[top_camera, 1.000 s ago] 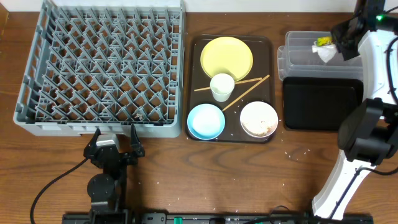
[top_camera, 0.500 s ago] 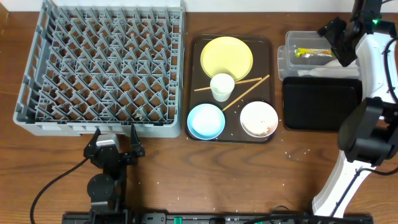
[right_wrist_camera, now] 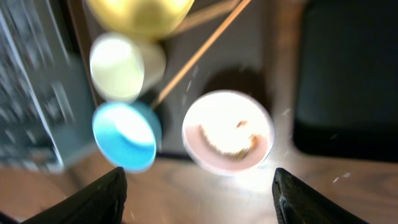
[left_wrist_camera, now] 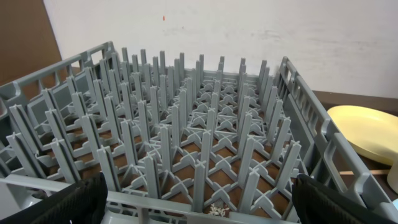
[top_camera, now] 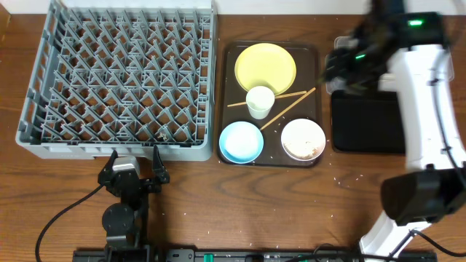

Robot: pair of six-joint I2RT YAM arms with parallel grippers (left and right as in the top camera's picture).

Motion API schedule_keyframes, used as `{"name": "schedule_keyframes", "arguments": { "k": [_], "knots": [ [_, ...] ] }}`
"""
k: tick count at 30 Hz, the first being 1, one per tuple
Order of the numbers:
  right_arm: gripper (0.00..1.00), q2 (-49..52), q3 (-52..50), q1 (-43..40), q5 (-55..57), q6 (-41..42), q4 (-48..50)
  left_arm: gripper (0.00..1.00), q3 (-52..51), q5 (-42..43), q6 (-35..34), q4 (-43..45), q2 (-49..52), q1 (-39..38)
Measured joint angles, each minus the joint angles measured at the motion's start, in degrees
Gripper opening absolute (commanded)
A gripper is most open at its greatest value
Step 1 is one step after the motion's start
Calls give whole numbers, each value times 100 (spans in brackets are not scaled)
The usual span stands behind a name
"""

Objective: Sort waste into correct bins and load items into the dishwasher
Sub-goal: 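Move the right gripper down to the pink bowl and grasp its rim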

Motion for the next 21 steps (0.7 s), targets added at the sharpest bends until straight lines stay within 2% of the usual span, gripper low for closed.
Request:
{"name": "schedule_keyframes", "arguments": {
  "k": [3,4,6,15,21],
  "knots": [
    [71,39,-278,562,155,-55,-98,96,0,0,0,2,0,0],
    [67,46,-376,713,223,-57,-94,96,0,2,0,2,0,0],
    [48,46,-636,1005,393,-42,-57,96,0,0,0,2,0,0],
    [49,50,-2299,2055,1537,33,857,96,0,0,0,0,0,0],
    [45,50,-2981,2249,1687,39,1537,96,0,0,-2,0,0,0]
  ]
}}
